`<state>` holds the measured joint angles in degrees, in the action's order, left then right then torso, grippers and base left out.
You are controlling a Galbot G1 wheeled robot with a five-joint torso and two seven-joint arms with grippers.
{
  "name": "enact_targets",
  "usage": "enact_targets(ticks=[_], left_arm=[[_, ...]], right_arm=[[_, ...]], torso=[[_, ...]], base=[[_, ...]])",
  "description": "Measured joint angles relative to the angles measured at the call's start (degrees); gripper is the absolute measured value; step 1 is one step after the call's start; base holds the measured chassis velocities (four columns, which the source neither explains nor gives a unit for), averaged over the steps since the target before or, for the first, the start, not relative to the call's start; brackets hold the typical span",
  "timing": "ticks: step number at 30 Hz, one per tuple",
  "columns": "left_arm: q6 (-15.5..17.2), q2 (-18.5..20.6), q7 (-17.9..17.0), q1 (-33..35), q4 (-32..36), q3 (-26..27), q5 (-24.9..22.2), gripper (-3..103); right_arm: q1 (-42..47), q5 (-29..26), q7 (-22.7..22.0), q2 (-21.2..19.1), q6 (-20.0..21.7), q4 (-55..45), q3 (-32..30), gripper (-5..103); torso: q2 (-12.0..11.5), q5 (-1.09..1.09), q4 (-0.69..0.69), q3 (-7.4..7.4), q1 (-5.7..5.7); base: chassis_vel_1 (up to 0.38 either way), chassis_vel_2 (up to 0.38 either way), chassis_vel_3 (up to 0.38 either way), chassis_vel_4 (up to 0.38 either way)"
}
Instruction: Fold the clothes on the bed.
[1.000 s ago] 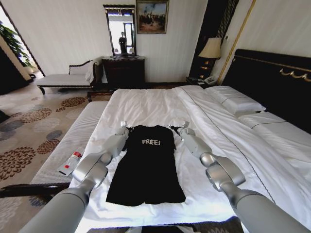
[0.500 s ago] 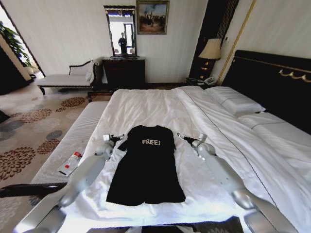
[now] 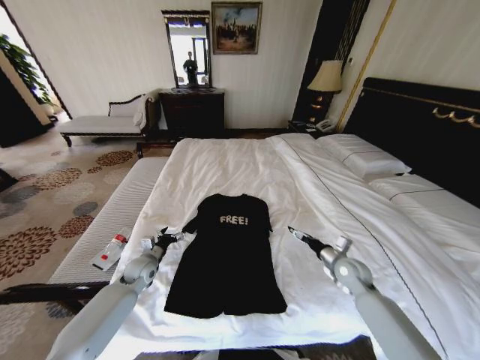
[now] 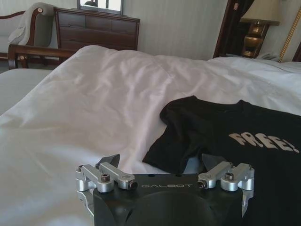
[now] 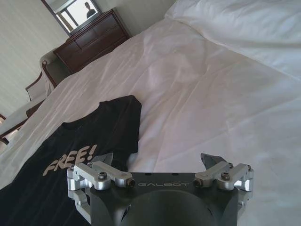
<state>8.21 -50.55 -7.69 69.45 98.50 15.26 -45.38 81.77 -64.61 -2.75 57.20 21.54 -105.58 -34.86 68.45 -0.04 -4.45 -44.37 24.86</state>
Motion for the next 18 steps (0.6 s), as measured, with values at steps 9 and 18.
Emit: enact_targets(ticks=[9, 18], left_arm=[[-0.2, -5.0, 2.2, 17.3, 9.9, 9.5, 0.7, 99], [0.8, -7.4, 3.7, 26.1, 15.8, 13.1, -3.5, 99]], right_arm=[[14.3, -1.9, -0.4, 8.0, 1.6, -9.9, -5.9, 100], [22.5, -1.4, -0.1, 9.8, 2.7, -14.4, -7.8, 100]], torso=[[0.0, 0.00, 0.03, 0.00, 0.00], [0.0, -0.01, 0.03, -0.01, 0.01]], base=[[0.000, 0.000, 0.000, 0.000], [0.000, 0.000, 0.000, 0.000]])
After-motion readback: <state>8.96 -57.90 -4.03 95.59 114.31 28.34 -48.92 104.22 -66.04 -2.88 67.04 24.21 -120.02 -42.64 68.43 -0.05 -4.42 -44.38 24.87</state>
